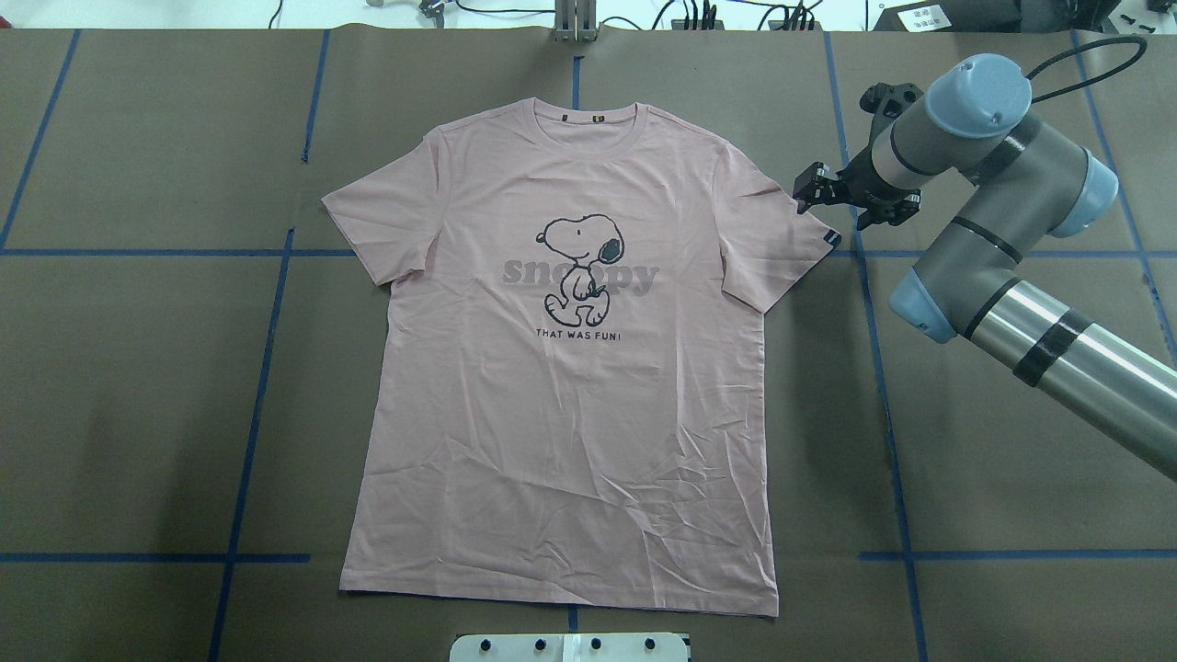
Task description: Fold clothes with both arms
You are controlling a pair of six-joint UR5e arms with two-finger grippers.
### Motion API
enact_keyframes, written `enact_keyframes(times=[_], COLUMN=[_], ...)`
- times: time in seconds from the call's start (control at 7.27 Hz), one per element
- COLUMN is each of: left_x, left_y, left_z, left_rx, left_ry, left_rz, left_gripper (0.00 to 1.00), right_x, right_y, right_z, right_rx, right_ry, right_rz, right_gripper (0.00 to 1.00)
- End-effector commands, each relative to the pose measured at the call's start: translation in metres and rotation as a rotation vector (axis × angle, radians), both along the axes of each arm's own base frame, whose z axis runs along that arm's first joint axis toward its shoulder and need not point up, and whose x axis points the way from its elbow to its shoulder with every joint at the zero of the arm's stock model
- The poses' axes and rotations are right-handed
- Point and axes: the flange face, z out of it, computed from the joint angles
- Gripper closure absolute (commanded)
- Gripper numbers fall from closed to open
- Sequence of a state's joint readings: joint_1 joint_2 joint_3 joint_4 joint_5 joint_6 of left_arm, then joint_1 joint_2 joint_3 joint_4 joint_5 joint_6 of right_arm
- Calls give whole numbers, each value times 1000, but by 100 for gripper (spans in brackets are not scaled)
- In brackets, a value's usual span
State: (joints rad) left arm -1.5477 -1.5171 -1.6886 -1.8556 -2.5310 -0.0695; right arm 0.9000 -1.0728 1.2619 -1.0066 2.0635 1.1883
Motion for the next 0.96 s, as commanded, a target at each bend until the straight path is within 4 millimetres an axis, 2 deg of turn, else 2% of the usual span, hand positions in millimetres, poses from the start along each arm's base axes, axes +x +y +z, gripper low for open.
enact_keyframes(times=[0.0, 0.28, 0.41, 0.55, 0.69, 0.83], left_x=[0, 1, 0, 0, 1, 1], left_y=[0, 0, 0, 0, 0, 1], left_z=[0, 1, 0, 0, 0, -2], left_rx=[0, -2, 0, -1, -3, -2], left_ry=[0, 0, 0, 1, 13, 18], left_rz=[-1, 1, -1, -2, 3, 5], left_gripper=[0, 0, 0, 0, 0, 0], right_x=[-3, -3, -3, -3, -2, -3], right_y=[2, 4, 4, 5, 5, 5], right_z=[2, 8, 9, 9, 9, 8], right_rx=[-8, -14, -14, -15, -15, -14], right_ry=[4, 9, 11, 10, 8, 7], right_rz=[-1, -3, -2, -3, -4, -6], right_gripper=[27, 42, 56, 88, 100, 100])
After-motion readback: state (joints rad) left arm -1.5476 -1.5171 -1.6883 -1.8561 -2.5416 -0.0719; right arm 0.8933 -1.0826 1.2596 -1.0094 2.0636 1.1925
